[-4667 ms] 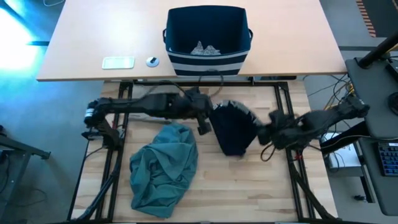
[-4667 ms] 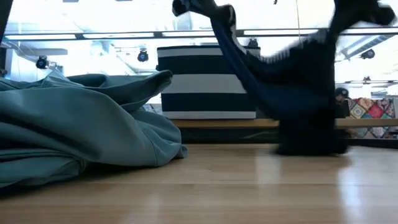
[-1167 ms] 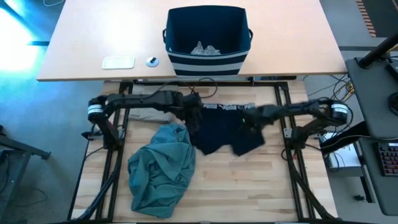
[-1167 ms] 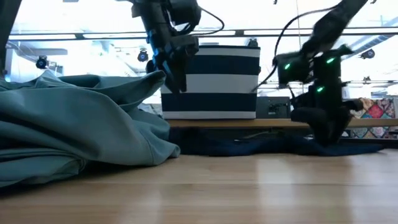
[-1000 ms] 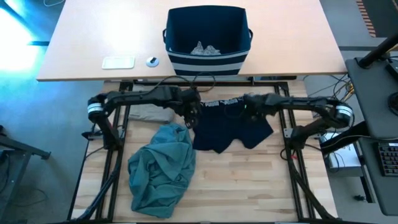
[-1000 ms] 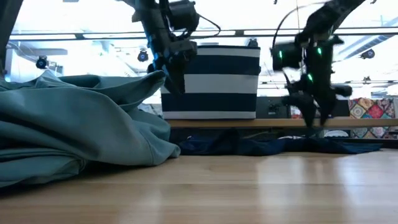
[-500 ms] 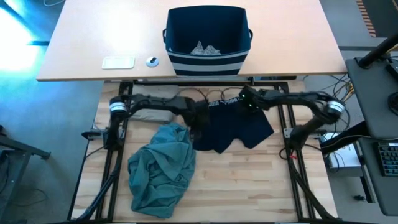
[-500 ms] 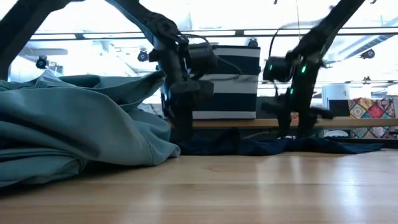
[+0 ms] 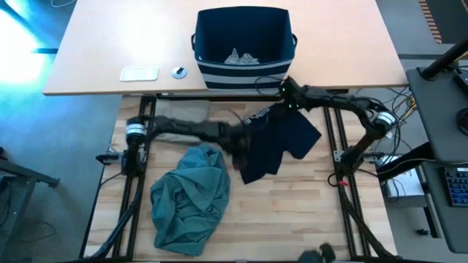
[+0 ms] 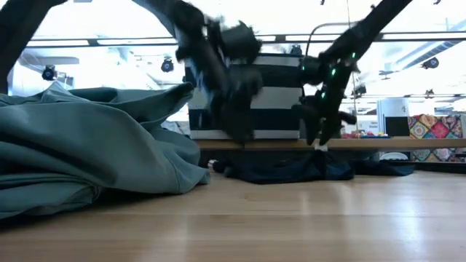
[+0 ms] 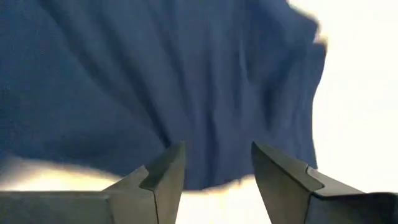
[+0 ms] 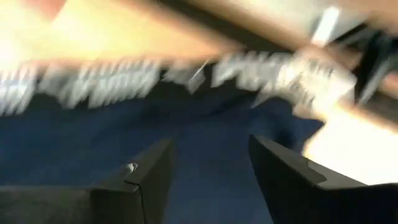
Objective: Fold Laundry from Bin
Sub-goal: Fold the black underwear
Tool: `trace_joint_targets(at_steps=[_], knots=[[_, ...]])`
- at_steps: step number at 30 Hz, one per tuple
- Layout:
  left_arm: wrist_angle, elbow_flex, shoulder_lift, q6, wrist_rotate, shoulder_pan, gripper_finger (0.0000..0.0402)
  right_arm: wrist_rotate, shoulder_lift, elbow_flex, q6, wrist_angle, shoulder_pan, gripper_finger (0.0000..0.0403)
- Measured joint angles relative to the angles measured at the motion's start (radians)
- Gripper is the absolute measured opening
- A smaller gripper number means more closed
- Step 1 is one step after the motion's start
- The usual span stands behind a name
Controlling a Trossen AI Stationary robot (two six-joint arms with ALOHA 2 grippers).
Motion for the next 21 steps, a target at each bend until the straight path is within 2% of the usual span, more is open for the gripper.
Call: trace_joint_targets(at_steps=[3, 5, 9, 11, 15, 21], knots=[[-0.032, 0.047, -0.053, 0.061, -0.096, 0.072, 0.0169, -0.054, -0.097, -0.072, 0.044, -0.034, 0.143, 0.0203], [-0.037, 0.056, -0.058, 0.089, -0.105, 0.130, 0.0169, -0.065, -0.159, -0.137, 0.124, -0.004, 0.268, 0.0203], [0.031, 0.055, -0.037, 0.131, -0.113, 0.214, 0.0169, -0.061, -0.191, -0.273, 0.359, 0.169, 0.533, 0.0203], [0.051, 0.035, -0.001, 0.168, -0.112, 0.228, 0.0169, -0.023, -0.177, -0.311, 0.475, 0.268, 0.634, 0.0203], [0.024, 0.017, 0.097, 0.171, -0.116, 0.229, 0.0169, 0.062, -0.100, -0.334, 0.629, 0.317, 0.744, 0.0203], [-0.098, 0.024, 0.159, 0.130, -0.137, 0.205, 0.0169, 0.064, 0.035, -0.328, 0.666, 0.303, 0.818, 0.0203]])
